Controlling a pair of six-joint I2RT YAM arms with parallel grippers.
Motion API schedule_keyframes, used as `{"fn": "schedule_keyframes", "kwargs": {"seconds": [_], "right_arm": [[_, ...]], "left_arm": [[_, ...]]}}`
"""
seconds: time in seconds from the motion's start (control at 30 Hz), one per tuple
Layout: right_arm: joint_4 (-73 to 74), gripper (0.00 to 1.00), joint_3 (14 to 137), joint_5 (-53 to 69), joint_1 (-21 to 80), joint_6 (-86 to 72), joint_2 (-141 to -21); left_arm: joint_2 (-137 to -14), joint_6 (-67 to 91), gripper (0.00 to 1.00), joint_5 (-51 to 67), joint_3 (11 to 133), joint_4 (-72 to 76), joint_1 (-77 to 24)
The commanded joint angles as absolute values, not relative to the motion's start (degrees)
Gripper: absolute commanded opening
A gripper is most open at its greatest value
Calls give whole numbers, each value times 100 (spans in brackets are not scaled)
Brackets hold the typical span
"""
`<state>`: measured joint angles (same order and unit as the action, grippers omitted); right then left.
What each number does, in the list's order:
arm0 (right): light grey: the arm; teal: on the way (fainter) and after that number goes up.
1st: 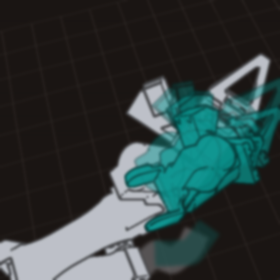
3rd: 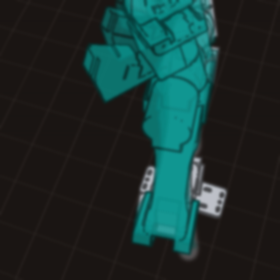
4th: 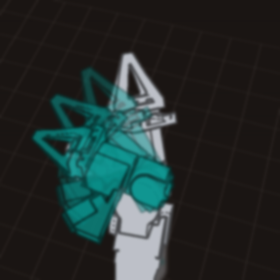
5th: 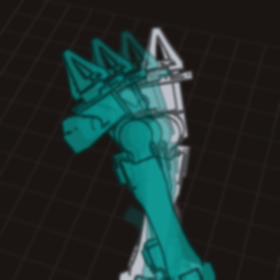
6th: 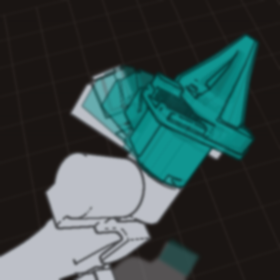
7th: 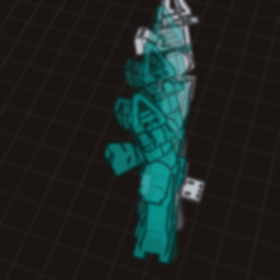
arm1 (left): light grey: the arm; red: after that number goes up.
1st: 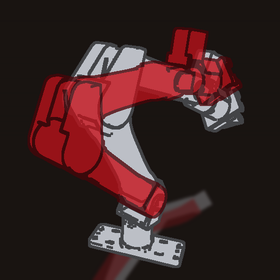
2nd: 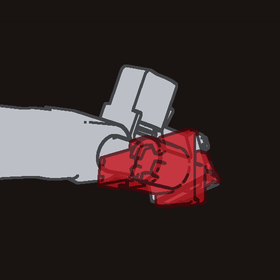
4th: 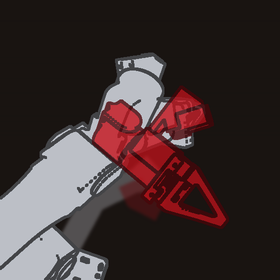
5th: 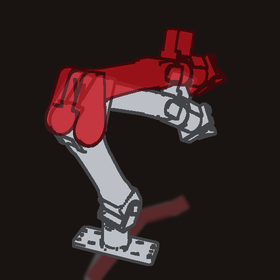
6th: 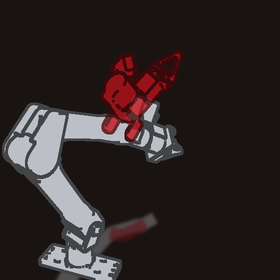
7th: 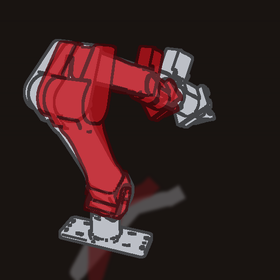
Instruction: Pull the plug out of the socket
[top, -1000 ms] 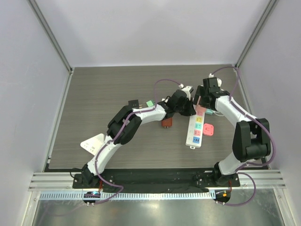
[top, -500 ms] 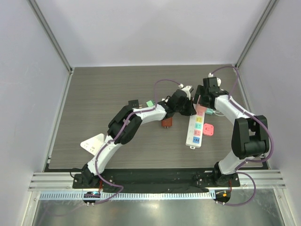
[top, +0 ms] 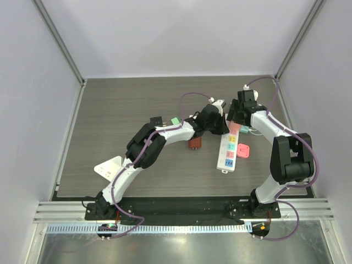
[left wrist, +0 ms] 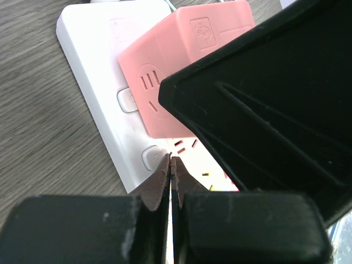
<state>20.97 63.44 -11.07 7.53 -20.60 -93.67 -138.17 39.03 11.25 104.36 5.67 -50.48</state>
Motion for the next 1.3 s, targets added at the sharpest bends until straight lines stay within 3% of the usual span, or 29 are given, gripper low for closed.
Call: {"fn": "schedule_keyframes", "kwargs": {"seconds": [0.0,0.03,0.07,0.47,0.77,1.17,1.27], "right_arm": [[1661,28,6346,-835,756,-2144,-9281],[1670,20,6346,-826,756,-2171,-9238],[1670,1,6346,-817,756,-2188,-9220],[2240,1,6758,-457,756,-2672,-8912],[2935,1,7145,-922,809,-2443,-8912],[2735,1,6936,-906,879,-2391,-8702],[2558,1,6733,-1387,1133,-2224,-8534]], "left_arm": [[-14036,3850,0,862,10573,18,-5019],[-14080,3841,0,809,10599,-174,-5019],[-14089,3850,0,791,10652,-211,-5019],[-14282,3911,0,721,10872,-448,-5019],[-14344,3964,0,782,10925,-483,-5019],[-14546,4139,0,914,11074,-562,-5019],[-14607,4192,0,897,11136,-633,-5019]]}}
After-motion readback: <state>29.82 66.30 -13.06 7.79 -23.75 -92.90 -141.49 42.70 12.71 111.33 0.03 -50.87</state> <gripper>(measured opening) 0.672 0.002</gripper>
